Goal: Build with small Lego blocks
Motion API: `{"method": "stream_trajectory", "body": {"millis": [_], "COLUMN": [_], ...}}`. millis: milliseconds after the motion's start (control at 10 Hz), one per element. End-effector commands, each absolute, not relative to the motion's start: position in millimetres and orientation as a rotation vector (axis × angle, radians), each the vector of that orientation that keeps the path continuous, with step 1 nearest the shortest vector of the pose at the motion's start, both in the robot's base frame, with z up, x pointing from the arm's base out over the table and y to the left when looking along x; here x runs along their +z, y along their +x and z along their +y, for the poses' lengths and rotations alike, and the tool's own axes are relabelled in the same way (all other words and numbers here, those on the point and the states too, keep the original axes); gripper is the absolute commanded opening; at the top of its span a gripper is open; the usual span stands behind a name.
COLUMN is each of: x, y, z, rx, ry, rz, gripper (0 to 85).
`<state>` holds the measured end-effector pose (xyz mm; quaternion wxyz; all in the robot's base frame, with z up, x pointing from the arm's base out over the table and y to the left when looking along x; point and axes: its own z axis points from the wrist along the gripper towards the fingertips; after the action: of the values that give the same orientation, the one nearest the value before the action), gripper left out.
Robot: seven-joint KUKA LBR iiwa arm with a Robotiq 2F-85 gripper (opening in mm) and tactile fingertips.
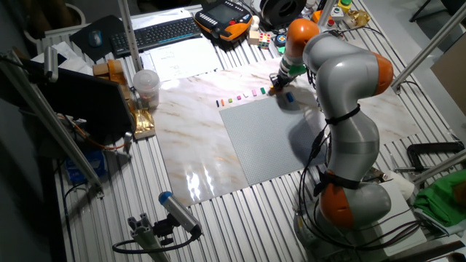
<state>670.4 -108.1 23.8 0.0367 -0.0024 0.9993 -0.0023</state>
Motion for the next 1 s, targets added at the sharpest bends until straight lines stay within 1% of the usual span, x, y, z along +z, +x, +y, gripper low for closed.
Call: {"method": "stream_trajectory", "body": {"millis": [0, 300, 400, 500, 700, 900], "x": [24.2, 24.3, 24.3, 24.3, 26.3, 31.8], "y": [670.3, 670.2, 670.2, 670.2, 669.4, 667.5], "z": [-108.0, -108.0, -108.0, -107.9, -108.1, -107.4], "rx": [-0.007, -0.01, -0.01, -0.007, -0.017, -0.028], "ry": [-0.008, -0.013, -0.013, -0.011, -0.02, -0.009], "rz": [3.066, 3.061, 3.061, 3.061, 3.061, 3.058], "gripper": [28.3, 25.7, 22.3, 16.0, 0.7, 0.7]}}
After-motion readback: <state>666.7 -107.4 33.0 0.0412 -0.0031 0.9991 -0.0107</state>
